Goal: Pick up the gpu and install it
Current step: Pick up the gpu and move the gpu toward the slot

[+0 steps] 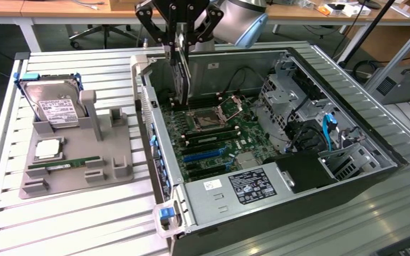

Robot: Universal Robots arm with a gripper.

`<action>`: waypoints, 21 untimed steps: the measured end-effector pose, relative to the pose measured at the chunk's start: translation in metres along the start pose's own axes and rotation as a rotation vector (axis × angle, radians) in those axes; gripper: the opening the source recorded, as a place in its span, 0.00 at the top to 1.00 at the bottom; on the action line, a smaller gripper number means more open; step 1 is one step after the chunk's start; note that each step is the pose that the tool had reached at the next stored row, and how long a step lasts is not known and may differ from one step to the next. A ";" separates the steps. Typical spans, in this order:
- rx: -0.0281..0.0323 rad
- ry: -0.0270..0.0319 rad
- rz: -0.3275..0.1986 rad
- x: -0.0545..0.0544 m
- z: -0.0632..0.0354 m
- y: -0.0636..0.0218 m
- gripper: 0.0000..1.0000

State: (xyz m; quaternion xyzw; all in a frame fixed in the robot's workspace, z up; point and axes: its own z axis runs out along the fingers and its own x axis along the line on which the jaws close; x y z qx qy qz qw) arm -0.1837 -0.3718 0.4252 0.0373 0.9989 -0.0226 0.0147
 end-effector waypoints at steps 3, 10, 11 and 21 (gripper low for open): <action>0.0002 0.0000 0.000 -0.001 0.0001 0.0001 0.73; 0.0012 -0.0001 0.000 -0.003 0.0004 0.0002 0.73; 0.0015 -0.0001 0.000 -0.004 0.0004 0.0003 0.73; 0.0031 -0.0002 0.000 -0.008 0.0009 0.0006 0.73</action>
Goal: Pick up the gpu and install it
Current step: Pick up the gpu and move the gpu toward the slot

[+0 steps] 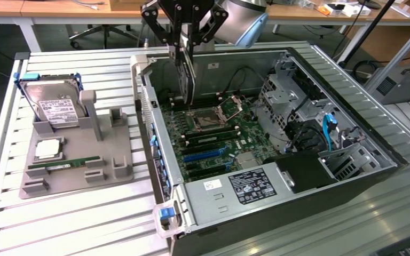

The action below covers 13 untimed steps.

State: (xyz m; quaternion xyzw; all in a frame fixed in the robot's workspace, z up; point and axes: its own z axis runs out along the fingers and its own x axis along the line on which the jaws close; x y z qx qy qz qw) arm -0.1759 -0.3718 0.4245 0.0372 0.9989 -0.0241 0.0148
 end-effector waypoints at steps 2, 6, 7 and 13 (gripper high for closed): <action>0.0005 0.0000 0.000 -0.001 0.0001 0.0001 0.73; 0.0009 0.0000 0.000 -0.002 0.0003 0.0002 0.73; 0.0011 0.0000 0.000 -0.002 0.0003 0.0002 0.73; 0.0020 -0.0001 0.000 -0.004 0.0005 0.0003 0.73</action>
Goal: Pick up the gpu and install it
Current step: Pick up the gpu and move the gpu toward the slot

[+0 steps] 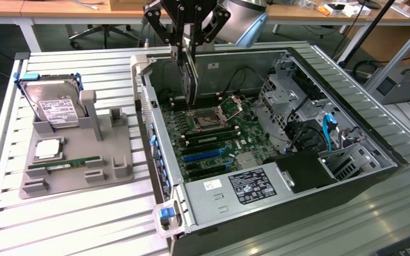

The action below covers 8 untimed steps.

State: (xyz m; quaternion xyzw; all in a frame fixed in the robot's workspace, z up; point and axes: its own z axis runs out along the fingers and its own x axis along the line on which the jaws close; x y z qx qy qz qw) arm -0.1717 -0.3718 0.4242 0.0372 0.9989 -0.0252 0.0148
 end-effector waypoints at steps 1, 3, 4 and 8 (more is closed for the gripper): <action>0.0002 0.0000 0.000 0.000 0.0000 0.0000 0.73; 0.0006 0.0000 0.000 -0.001 0.0001 0.0001 0.73; 0.0007 -0.0001 0.000 -0.001 0.0001 0.0001 0.73; 0.0014 -0.0001 0.000 -0.003 0.0003 0.0002 0.73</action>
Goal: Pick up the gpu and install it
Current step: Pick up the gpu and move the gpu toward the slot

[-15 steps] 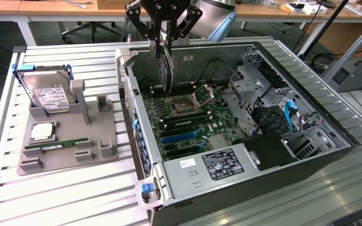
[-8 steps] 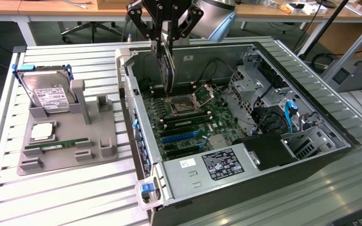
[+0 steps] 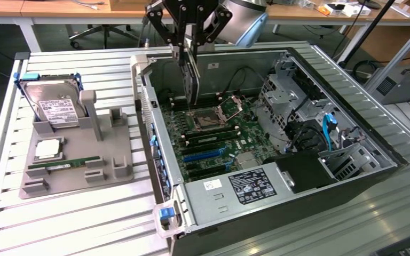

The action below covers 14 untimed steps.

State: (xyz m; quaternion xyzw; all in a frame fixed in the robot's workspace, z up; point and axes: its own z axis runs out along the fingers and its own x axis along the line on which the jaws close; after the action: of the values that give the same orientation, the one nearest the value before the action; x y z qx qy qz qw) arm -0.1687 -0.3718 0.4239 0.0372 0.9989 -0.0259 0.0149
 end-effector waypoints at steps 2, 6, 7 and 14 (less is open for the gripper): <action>0.0004 0.0000 0.000 -0.001 0.0001 0.0001 0.73; 0.0011 0.0000 0.000 -0.003 0.0004 0.0003 0.73; 0.0011 -0.0001 0.000 -0.004 0.0005 0.0004 0.73; 0.0018 -0.0001 0.000 -0.011 0.0027 0.0010 0.73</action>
State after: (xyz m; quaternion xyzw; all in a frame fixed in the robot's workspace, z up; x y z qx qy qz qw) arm -0.1577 -0.3718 0.4216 0.0372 0.9988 -0.0267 0.0149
